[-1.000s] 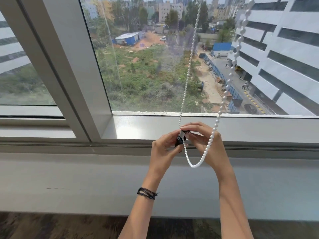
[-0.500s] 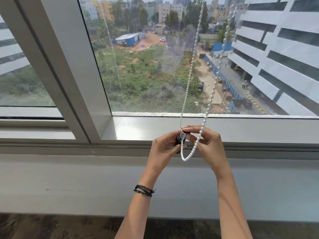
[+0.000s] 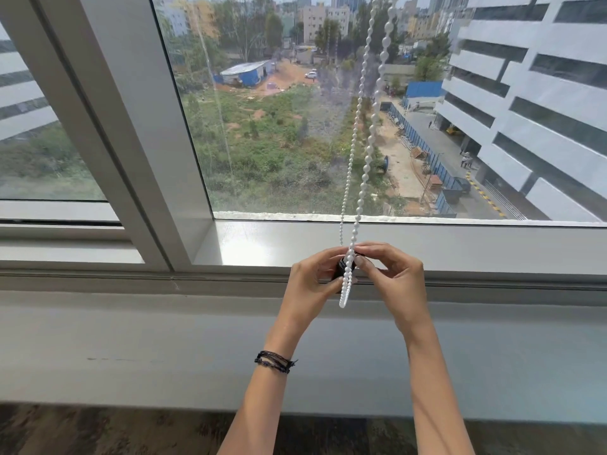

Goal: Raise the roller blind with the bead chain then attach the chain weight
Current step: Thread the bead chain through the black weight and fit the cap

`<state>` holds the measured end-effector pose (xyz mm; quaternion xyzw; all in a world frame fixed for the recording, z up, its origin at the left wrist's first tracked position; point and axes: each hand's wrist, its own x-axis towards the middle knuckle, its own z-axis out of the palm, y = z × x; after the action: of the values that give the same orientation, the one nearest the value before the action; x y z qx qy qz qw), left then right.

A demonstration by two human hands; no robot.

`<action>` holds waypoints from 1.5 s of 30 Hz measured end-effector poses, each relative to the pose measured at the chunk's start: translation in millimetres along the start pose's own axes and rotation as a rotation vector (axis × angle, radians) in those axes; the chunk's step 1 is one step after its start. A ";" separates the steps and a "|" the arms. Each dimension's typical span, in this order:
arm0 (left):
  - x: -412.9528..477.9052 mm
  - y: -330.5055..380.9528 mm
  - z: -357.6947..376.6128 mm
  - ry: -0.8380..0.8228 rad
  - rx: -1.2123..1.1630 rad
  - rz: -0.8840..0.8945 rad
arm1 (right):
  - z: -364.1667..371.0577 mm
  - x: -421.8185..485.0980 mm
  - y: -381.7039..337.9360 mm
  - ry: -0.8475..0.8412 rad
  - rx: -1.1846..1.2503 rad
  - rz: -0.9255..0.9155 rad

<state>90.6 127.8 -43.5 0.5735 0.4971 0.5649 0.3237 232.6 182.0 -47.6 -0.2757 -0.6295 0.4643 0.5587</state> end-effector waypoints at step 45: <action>0.6 -7.8 -3.0 -0.045 -0.025 -0.007 | 4.1 -1.7 1.1 -0.069 0.041 -0.025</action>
<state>86.0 130.1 -50.1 0.5803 0.4847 0.5567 0.3441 228.9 179.8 -49.1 -0.2401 -0.6419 0.4795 0.5480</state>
